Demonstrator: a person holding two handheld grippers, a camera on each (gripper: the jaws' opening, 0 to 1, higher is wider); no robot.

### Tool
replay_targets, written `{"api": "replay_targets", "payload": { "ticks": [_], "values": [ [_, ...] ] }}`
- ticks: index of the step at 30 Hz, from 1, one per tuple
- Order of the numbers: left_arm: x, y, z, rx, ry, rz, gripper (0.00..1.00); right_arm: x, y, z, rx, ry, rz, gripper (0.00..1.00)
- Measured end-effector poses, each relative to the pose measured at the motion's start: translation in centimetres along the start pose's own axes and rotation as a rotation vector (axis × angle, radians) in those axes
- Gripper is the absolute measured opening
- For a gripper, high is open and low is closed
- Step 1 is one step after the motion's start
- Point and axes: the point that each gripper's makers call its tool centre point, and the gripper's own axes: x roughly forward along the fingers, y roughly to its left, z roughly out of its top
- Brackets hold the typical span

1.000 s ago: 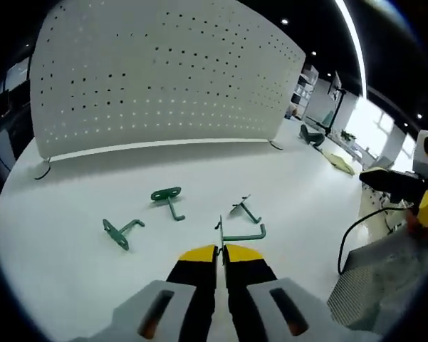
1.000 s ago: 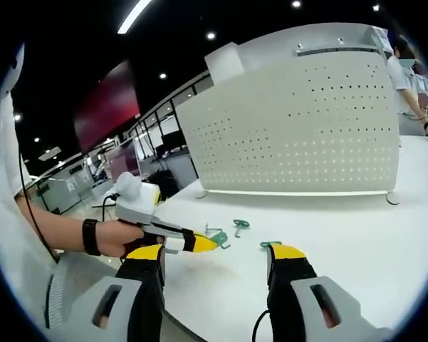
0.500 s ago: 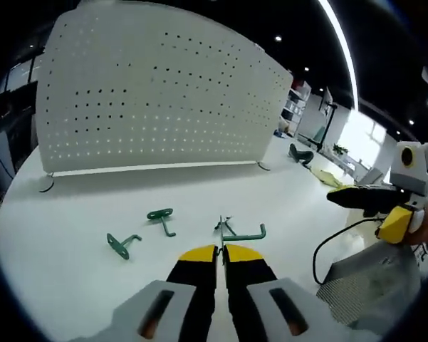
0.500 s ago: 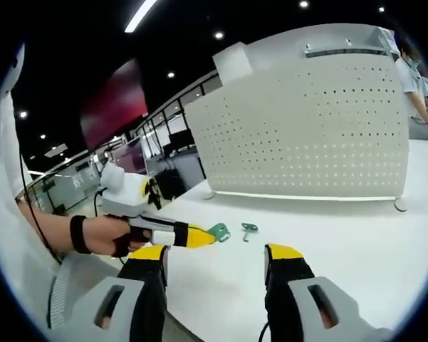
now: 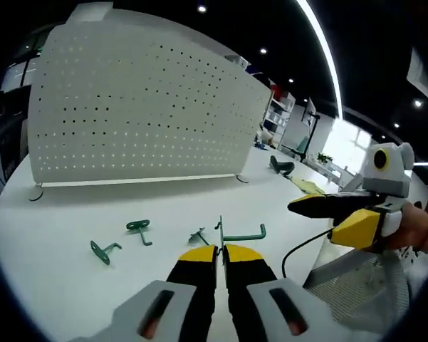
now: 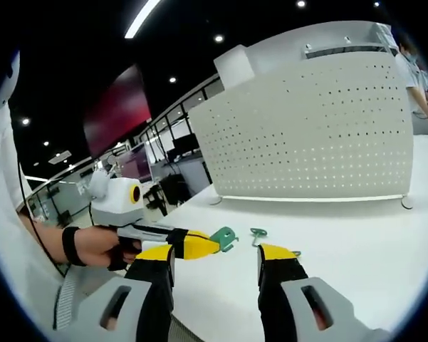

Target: Insert the hook assembly into the mounting plate slot until the hook locks in place.

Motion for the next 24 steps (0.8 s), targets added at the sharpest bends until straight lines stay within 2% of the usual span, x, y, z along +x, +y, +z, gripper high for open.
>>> {"api": "replay_targets", "payload": {
  "ticks": [4,8,18,24],
  "values": [
    [-0.4,-1.0,0.6,0.008,-0.027,-0.024,0.04,0.1,0.2,0.1,0.032,-0.015,0.006,0.42],
    [-0.5,-1.7,1.0,0.036,-0.058,-0.053,0.04,0.3,0.5,0.1,0.067,-0.026,0.021,0.32],
    [-0.6,-2.6,1.6,0.046,-0.088,-0.082,0.04,0.5,1.0,0.2,0.096,-0.040,0.033,0.25],
    [-0.7,-3.4,2.2,0.070,-0.113,-0.100,0.04,0.4,0.6,0.5,0.146,-0.064,0.028,0.17]
  ]
}}
